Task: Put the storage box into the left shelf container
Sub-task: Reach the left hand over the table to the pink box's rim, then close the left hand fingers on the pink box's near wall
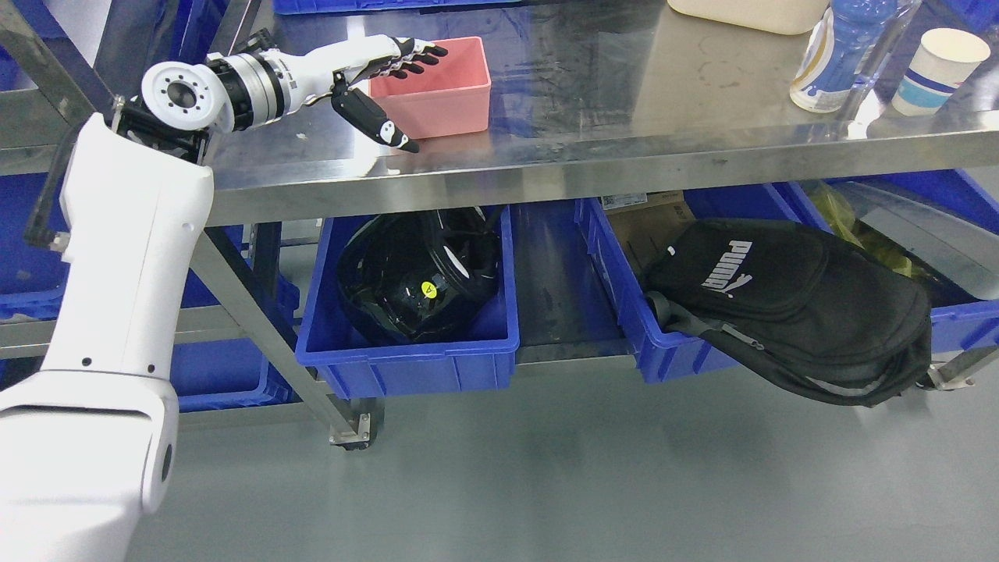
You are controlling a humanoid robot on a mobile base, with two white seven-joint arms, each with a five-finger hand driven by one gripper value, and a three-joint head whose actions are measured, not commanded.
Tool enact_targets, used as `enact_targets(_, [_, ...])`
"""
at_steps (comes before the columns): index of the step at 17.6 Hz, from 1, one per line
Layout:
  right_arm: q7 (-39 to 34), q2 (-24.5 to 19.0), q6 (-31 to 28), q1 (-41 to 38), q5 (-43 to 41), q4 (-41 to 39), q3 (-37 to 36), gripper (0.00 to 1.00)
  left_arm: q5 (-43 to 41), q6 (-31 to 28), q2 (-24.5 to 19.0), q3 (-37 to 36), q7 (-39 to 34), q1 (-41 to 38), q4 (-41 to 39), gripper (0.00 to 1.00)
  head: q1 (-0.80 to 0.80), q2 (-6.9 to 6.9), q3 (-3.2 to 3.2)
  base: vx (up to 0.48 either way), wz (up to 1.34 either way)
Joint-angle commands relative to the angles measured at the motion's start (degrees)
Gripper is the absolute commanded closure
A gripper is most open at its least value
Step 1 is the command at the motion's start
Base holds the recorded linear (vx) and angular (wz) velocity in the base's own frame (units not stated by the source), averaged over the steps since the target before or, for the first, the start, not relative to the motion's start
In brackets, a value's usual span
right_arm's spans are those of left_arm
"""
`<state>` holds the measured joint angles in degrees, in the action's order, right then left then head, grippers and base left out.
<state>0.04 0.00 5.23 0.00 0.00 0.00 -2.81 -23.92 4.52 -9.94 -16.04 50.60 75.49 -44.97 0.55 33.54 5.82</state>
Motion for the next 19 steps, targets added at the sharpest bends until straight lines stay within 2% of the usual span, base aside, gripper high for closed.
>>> enact_targets(1, [0.0,1.0,0.0,-0.4,-0.2,-1.0,0.0,0.00,-2.3,-0.1,5.6,-1.6,-0.9,3.8,14.7,0.12,0.00,0.00,0.00,0.000,0.00])
enact_targets(5, [0.0,1.0,0.0,-0.4,-0.2,-1.0,0.0,0.00,-2.8,-0.1,6.7,-1.9,-1.1,3.8,16.8,0.17,0.00,0.00,0.00,0.000,0.00])
enact_targets(19, [0.0,1.0,0.0,-0.4,-0.2,-1.0,0.0,0.00,-2.7,0.2,6.7,1.4,-2.9,5.3,17.9,0.59,0.00,0.00,0.00,-0.004,0.02])
